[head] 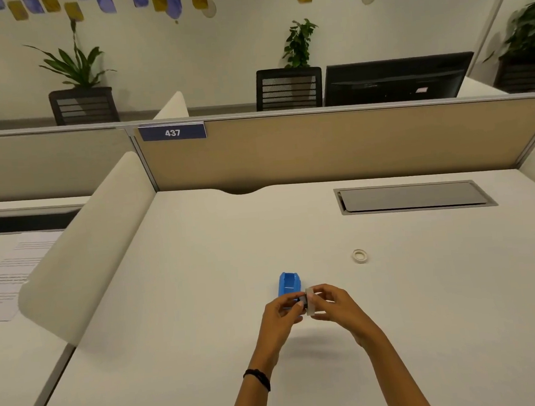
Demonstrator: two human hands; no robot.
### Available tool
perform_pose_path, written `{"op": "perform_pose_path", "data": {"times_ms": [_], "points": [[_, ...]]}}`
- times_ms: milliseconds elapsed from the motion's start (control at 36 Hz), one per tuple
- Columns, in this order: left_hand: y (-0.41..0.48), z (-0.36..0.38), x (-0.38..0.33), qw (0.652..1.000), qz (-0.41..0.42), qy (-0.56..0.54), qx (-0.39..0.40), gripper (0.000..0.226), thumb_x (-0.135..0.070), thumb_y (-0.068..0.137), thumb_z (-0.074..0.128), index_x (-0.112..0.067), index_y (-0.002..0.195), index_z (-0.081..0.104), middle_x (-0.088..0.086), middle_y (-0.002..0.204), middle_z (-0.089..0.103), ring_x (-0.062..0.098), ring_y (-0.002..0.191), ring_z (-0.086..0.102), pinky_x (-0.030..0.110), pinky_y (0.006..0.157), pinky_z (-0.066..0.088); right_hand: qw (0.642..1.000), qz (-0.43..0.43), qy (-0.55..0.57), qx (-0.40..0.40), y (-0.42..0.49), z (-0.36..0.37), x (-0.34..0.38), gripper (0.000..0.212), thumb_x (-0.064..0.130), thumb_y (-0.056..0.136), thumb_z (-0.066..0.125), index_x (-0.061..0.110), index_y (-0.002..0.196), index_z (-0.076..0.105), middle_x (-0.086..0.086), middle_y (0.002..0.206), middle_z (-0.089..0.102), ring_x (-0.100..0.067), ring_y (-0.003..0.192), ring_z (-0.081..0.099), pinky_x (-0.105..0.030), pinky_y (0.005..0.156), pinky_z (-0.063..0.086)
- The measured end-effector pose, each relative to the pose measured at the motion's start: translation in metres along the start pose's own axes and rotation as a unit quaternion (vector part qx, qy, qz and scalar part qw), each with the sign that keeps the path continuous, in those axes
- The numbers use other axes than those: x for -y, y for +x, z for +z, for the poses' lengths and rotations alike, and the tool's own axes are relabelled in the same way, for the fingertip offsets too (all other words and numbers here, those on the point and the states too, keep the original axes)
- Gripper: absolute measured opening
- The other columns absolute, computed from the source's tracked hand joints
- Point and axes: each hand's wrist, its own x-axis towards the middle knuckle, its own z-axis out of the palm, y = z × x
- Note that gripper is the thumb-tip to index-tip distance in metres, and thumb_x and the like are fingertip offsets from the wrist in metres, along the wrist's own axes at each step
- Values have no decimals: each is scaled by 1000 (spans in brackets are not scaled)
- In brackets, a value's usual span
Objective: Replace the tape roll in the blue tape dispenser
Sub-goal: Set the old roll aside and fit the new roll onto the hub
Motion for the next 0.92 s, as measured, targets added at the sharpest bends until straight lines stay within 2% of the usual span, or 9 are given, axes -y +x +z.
{"op": "perform_pose_path", "data": {"times_ms": [167, 278, 417, 500, 583, 667, 778, 917], "points": [[0, 1, 1, 1000, 0, 24, 13, 20, -17, 89, 58, -24, 106, 65, -4, 96, 68, 12, 90, 66, 11, 67, 53, 1000, 8, -13, -1, 0, -2, -1, 19, 36, 86, 59, 24, 101, 59, -1, 97, 66, -15, 87, 67, -16, 62, 55], [1, 0, 0, 999, -1, 41, 12, 25, -15, 88, 59, -17, 112, 65, 0, 95, 68, 12, 89, 66, 11, 70, 53, 1000, 7, -23, 0, -1, -3, -1, 24, 34, 85, 60, 20, 105, 59, -3, 100, 65, -16, 90, 66, -19, 68, 57], [0, 1, 0, 999, 4, 33, 1, 21, -15, 86, 62, -23, 104, 67, -5, 92, 68, 15, 88, 66, 13, 70, 53, 1000, -1, -22, -1, -3, -4, 1, 23, 31, 86, 60, 22, 106, 59, -2, 103, 64, -17, 92, 65, -20, 71, 57], [1, 4, -1, 999, 5, 35, -21, 21, -15, 84, 65, -20, 104, 65, -9, 93, 66, 13, 84, 67, 19, 75, 56, 1000, -6, -21, -5, -3, -5, 2, 24, 28, 86, 60, 22, 109, 58, -1, 105, 63, -15, 93, 65, -18, 70, 56], [1, 5, 0, 999, 9, 26, -29, 17, -14, 83, 66, -21, 98, 66, -6, 92, 68, 13, 83, 68, 22, 79, 56, 1000, -16, -21, -4, -4, -6, 1, 24, 25, 86, 62, 27, 109, 58, 1, 108, 64, -15, 94, 65, -22, 78, 55], [-1, 6, 0, 999, 9, 8, -33, 16, -12, 83, 66, -21, 96, 68, -1, 93, 69, 17, 86, 68, 19, 73, 56, 999, -25, -28, -1, -4, -6, 1, 25, 25, 84, 63, 32, 107, 57, 6, 108, 64, -14, 97, 64, -27, 84, 53], [-2, 5, -2, 1000, 7, -6, -27, 18, -10, 84, 64, -26, 91, 69, -4, 88, 70, 18, 84, 69, 14, 64, 54, 999, -32, -35, 15, -7, -6, 3, 27, 26, 84, 64, 32, 109, 57, 7, 111, 64, -12, 100, 64, -29, 87, 52], [-2, 5, -4, 1000, 11, -9, -24, 19, -11, 84, 65, -29, 89, 70, -4, 88, 71, 14, 83, 69, 14, 64, 53, 998, -42, -30, 21, -10, -5, 7, 26, 27, 84, 64, 35, 108, 58, 11, 110, 65, -6, 98, 64, -21, 80, 52]]}}
